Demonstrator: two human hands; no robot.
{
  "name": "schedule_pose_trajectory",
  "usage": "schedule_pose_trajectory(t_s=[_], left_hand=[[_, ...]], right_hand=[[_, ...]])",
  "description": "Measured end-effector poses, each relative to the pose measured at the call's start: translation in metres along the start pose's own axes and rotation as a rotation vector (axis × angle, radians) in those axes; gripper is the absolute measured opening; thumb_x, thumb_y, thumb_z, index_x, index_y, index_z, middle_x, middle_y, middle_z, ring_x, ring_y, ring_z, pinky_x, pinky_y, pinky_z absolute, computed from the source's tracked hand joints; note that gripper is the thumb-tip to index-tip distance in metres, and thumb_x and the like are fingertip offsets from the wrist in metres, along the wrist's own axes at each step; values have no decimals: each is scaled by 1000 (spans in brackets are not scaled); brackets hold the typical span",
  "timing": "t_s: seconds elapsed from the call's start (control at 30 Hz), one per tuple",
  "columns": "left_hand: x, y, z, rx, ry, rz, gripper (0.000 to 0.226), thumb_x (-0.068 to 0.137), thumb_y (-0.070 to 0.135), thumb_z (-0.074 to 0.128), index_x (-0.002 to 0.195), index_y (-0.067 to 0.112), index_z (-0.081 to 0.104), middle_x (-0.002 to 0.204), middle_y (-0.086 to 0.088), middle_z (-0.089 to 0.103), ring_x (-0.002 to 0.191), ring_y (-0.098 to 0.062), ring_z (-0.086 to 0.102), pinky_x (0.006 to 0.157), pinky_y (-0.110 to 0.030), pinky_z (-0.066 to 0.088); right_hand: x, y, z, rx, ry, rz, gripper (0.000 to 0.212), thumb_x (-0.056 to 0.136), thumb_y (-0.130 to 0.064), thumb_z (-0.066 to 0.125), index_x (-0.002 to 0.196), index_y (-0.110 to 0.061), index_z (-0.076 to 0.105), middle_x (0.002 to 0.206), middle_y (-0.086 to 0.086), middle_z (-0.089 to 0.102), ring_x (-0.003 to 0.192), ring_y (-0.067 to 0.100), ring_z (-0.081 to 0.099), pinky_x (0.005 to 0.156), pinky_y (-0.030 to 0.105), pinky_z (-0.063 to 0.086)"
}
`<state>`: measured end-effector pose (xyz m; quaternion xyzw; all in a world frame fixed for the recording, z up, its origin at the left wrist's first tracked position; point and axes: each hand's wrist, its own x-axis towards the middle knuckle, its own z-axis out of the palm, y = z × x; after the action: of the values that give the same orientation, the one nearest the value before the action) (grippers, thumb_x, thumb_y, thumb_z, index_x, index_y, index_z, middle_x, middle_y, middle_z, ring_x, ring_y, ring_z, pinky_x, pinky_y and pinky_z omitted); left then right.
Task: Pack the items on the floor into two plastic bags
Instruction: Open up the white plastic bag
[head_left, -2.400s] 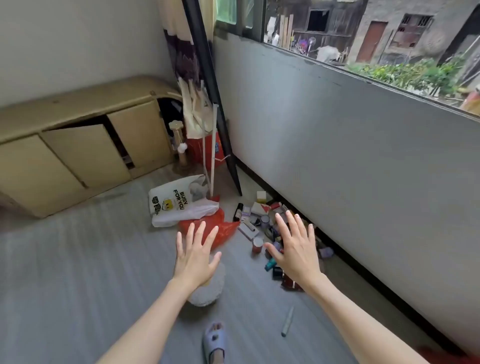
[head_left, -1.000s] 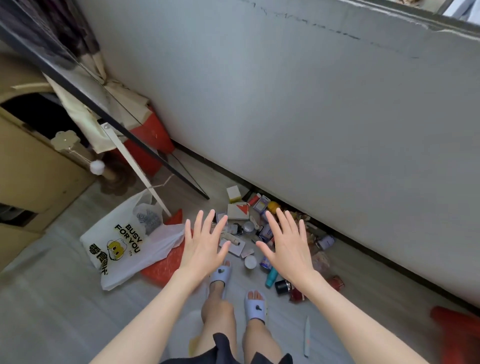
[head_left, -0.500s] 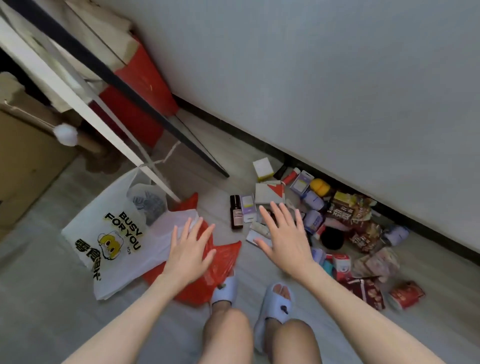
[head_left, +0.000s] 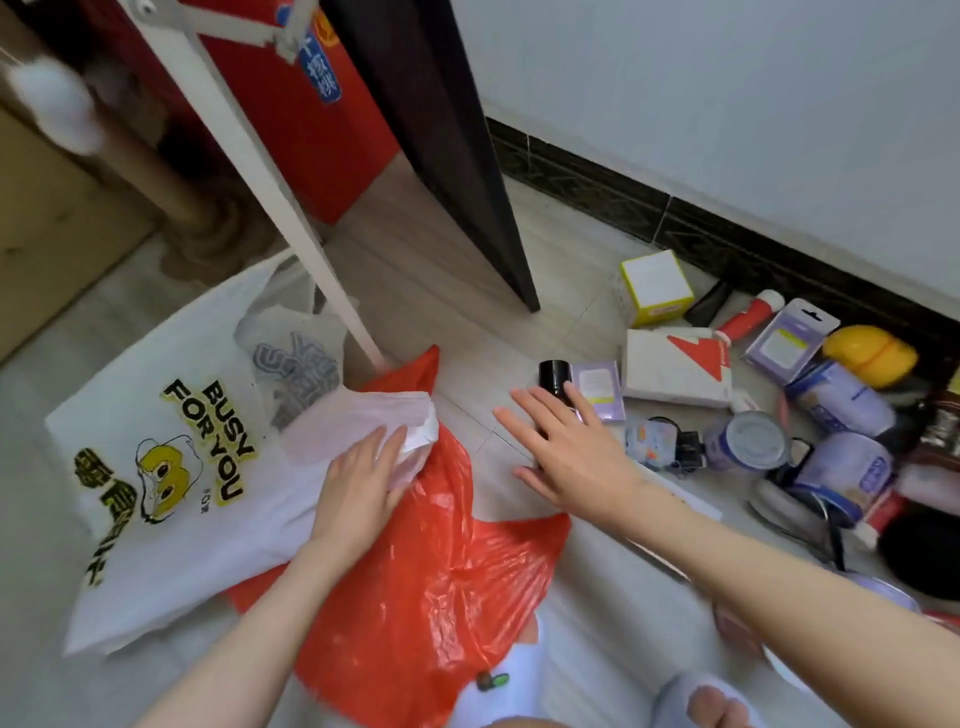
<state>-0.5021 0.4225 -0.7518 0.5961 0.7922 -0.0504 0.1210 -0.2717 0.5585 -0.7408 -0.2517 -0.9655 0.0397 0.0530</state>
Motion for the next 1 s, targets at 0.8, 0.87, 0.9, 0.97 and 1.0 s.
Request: schedule_pose_trajectory(t_s=[0.8,0.87,0.9,0.97,1.0], left_hand=[[-143,42,-274,-212,921,495,13,86,31,56,91,21,63,74,3,64,67,-16,61,58,-31,50],[-150,48,-265,-140,937,578,10,87,27,58,92,21,64,77,2,65,66,-18,61,56,-33,51],[-153,51,-262,-115,932,606,11,87,26,58,92,20,66,80,2,67,67,-18,61,56,-33,52],[-159,57,-258,-81,911,650,14,88,26,58,93,18,69,85,3,68,71,-17,62,61,-32,53],[-161,59,-256,-81,900,671,15,87,25,58,94,17,69,87,4,68,74,-15,62,64,-30,53]], right_hand=[[25,-127,-291,1687,-292,656,57,82,-51,59,105,1,61,93,13,68,81,20,67,73,29,56],[21,-130,-291,1787,-338,664,37,84,-34,64,103,-3,60,85,10,65,72,16,65,69,25,57],[19,-131,-292,1799,-355,659,26,85,-24,63,102,-4,61,81,8,65,69,15,64,69,24,56],[18,-132,-296,1770,-361,631,17,86,-9,59,100,-2,64,80,9,66,67,15,64,70,25,56],[18,-133,-300,1757,-336,611,18,85,-4,58,102,0,64,81,10,66,67,15,64,68,25,57]])
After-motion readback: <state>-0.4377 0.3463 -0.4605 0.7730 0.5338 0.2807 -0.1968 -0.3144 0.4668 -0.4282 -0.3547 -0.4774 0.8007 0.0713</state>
